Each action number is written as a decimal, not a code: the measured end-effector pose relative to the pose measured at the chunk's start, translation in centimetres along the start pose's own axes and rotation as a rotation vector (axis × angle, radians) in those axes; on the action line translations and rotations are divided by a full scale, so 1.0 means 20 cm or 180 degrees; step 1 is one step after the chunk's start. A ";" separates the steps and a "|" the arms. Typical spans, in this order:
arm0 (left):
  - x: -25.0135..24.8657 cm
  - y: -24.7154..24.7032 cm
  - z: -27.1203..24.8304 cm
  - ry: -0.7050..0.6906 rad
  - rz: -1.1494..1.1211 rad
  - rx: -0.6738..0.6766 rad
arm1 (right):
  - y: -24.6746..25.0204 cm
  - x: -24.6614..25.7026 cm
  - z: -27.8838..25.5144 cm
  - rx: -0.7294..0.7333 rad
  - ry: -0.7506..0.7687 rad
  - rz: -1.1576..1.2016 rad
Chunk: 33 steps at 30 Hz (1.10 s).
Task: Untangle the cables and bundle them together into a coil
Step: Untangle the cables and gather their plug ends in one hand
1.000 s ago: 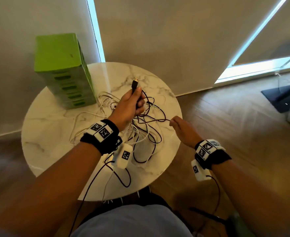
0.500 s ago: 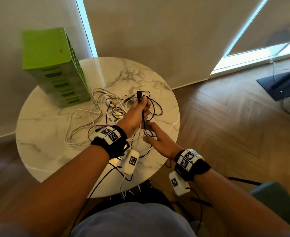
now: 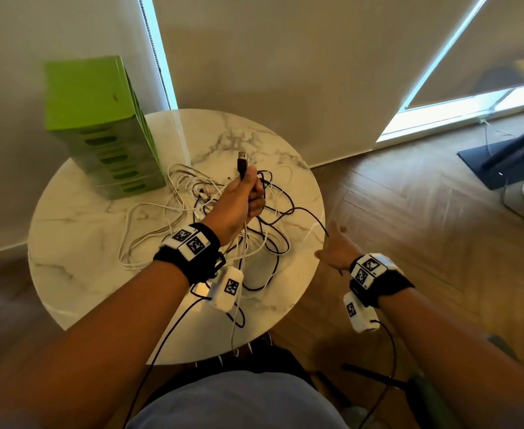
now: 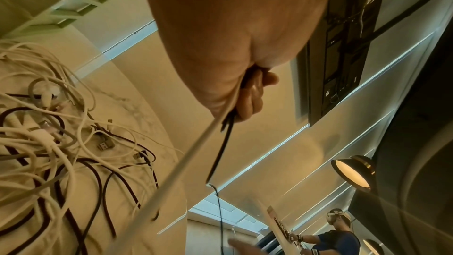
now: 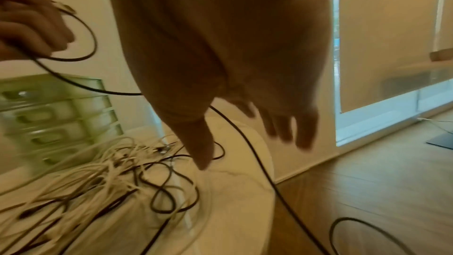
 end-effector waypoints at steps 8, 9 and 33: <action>0.00 0.04 0.01 -0.0015 0.0175 -0.0030 | -0.08 0.57 -0.23 -0.0608 0.2241 0.0043; -0.01 0.06 0.01 -0.0034 0.0257 -0.0068 | -0.07 0.57 -0.22 -0.0893 0.2220 -0.0201; -0.10 0.06 0.04 0.0360 0.1441 0.0078 | 0.29 0.17 -0.08 -0.0399 0.1309 -0.0282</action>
Point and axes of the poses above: each hand's wrist, its own z-axis towards the middle knuckle, its own y-axis out of the back of the hand, x = y × z, the point moved 1 cm from there along z, towards the middle knuckle, and after that the axes turned 13 degrees about x, right-handed, at the moved point
